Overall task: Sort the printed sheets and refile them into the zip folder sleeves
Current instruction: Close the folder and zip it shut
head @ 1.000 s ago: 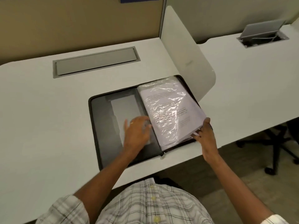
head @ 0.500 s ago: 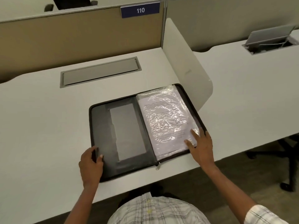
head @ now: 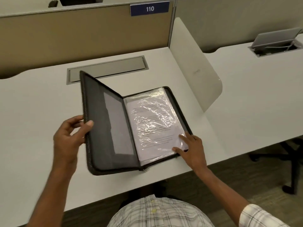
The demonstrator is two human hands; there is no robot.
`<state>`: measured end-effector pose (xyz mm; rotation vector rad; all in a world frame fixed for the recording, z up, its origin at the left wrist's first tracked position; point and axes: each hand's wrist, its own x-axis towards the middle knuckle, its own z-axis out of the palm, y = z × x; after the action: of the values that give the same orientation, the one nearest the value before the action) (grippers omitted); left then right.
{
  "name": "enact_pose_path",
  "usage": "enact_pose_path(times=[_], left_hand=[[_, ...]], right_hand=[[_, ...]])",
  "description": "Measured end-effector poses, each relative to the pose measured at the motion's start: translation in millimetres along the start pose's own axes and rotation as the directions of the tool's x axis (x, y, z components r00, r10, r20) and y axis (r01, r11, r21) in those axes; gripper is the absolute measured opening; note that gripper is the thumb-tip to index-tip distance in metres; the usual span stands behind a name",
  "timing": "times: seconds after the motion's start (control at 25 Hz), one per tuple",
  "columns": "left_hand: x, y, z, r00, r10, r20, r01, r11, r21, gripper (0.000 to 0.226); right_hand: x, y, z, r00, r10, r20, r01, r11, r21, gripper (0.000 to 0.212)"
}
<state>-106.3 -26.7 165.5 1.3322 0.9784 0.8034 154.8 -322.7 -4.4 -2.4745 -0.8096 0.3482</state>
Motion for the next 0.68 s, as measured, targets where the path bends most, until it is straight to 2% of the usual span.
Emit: enact_pose_path(times=[0.08,0.12,0.2,0.28,0.36,0.44,0.52,0.6,0.68], left_hand=[[-7,12,33,0.988,0.063,0.142,-0.054,0.996,-0.066,0.034],[-11,11,51,0.971,0.107,0.216,-0.101,0.994,-0.038,0.034],[-18,-10,83,0.913,0.198,0.357,-0.261,0.955,0.138,0.037],[-23,-48,101,0.857,0.247,0.453,-0.401,0.871,0.283,0.046],[-23,-95,106,0.822,0.163,0.546,-0.446,0.780,0.439,0.058],[-23,-138,102,0.779,0.041,0.626,-0.523,0.595,0.611,0.068],[-23,-167,94,0.720,0.006,0.694,-0.625,0.440,0.645,0.072],[-19,-180,90,0.690,0.018,0.724,-0.667,0.405,0.626,0.075],[-13,-183,92,0.682,0.017,0.731,-0.657,0.452,0.603,0.074]], right_hand=[[-10,-21,11,0.999,-0.035,0.003,0.035,0.999,0.039,0.070],[-13,-28,15,0.999,-0.040,0.005,0.040,0.997,0.061,0.069],[-17,-32,24,1.000,-0.024,0.016,0.022,0.992,0.125,0.069],[-20,-29,29,1.000,0.007,0.028,-0.013,0.978,0.207,0.067],[-25,-24,26,0.997,0.076,-0.017,-0.067,0.945,0.320,0.063],[-32,-23,16,0.985,0.159,-0.063,-0.120,0.904,0.411,0.063],[-41,-22,9,0.976,0.190,-0.109,-0.125,0.891,0.436,0.071],[-51,-18,11,0.977,0.147,-0.155,-0.084,0.932,0.353,0.070],[-62,-15,23,0.990,0.073,-0.120,-0.043,0.971,0.236,0.068]])
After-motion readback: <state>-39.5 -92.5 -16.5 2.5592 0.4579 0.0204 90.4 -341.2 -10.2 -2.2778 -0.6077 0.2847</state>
